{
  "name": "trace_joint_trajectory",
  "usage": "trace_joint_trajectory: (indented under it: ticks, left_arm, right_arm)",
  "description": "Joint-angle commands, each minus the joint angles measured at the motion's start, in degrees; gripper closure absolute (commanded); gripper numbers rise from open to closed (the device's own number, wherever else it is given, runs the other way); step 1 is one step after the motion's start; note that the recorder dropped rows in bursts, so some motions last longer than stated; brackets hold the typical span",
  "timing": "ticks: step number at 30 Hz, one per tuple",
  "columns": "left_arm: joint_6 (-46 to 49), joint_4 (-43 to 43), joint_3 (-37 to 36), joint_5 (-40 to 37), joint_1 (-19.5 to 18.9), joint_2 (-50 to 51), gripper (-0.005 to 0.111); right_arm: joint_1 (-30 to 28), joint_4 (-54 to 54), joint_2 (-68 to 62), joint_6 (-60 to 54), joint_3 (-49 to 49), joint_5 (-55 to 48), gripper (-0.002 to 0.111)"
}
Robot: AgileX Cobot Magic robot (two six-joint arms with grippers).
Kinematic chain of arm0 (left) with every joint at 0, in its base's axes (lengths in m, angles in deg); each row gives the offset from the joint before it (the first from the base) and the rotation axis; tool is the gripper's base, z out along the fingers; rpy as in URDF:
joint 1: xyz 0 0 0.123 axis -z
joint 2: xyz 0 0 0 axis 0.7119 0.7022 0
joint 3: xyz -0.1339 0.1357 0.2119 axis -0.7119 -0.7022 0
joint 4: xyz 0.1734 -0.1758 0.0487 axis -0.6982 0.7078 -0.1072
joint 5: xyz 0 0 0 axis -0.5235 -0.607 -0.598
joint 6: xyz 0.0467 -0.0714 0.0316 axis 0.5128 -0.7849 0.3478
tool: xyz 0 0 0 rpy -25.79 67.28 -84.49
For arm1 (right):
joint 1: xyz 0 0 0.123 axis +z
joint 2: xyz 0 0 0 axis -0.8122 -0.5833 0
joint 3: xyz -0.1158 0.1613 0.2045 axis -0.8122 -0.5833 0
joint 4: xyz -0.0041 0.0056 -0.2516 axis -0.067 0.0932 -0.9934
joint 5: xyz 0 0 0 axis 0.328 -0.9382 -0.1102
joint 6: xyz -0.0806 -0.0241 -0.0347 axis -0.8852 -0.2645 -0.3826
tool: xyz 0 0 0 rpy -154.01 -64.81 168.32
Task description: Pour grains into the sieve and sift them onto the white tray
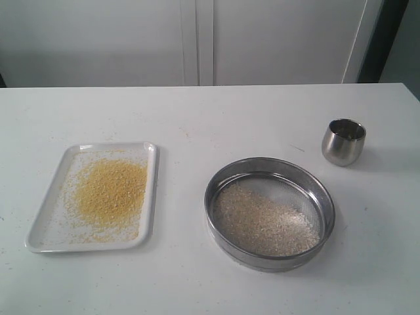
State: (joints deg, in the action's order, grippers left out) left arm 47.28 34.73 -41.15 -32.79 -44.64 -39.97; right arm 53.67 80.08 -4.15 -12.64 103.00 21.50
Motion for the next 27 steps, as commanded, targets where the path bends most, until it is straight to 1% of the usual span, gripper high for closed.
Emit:
trace_joint_trajectory:
  ticks: [1, 9, 27]
  left_arm:
    - [0.00, 0.28, -0.25, 0.23, -0.09, -0.27, 0.107]
    - [0.00, 0.28, -0.25, 0.23, -0.09, -0.27, 0.107]
    - [0.00, 0.28, -0.25, 0.23, -0.09, -0.27, 0.107]
  right_arm:
    - [0.12, -0.01, 0.36, 0.05, -0.20, 0.41, 0.108]
    - [0.12, -0.01, 0.81, 0.05, -0.20, 0.41, 0.108]
    - [0.12, -0.01, 15.15, 0.44, -0.20, 0.41, 0.108]
